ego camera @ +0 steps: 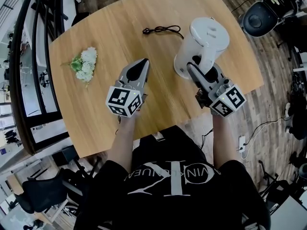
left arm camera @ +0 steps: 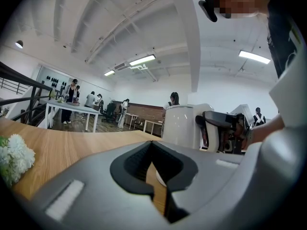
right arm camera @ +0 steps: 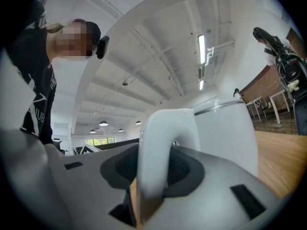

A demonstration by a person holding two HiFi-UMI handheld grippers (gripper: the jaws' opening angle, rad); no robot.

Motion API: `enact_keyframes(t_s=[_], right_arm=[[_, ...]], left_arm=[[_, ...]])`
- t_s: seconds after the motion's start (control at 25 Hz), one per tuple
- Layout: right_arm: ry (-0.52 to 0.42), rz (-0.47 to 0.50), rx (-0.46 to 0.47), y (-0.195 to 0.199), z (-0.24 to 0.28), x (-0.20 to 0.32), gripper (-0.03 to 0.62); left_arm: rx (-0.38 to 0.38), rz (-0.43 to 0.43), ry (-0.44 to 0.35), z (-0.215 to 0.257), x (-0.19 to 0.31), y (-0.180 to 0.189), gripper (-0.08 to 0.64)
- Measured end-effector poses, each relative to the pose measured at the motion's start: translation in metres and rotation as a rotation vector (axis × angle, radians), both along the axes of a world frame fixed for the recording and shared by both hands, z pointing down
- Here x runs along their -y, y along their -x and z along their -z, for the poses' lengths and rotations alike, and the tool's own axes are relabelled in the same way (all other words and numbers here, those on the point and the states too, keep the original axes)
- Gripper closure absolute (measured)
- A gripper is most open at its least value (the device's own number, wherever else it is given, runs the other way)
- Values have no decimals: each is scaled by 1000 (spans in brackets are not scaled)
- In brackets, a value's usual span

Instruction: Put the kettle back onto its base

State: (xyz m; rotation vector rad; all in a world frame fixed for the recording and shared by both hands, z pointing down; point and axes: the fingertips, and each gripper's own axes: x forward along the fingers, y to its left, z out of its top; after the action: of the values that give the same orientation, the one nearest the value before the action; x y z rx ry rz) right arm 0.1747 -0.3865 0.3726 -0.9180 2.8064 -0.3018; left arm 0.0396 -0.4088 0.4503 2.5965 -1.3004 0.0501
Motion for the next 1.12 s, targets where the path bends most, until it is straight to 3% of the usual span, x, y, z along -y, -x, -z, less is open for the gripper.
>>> enact_keyframes(t_s=[0.6,1.12], right_arm=[[5,18,-81,1,-12,-21,460],[-4,129,-235,14,-32,-44,460]], left_arm=[[-29,-25,9,-3,-13,-5,551],[-19,-13,0,2,-26,10,551]])
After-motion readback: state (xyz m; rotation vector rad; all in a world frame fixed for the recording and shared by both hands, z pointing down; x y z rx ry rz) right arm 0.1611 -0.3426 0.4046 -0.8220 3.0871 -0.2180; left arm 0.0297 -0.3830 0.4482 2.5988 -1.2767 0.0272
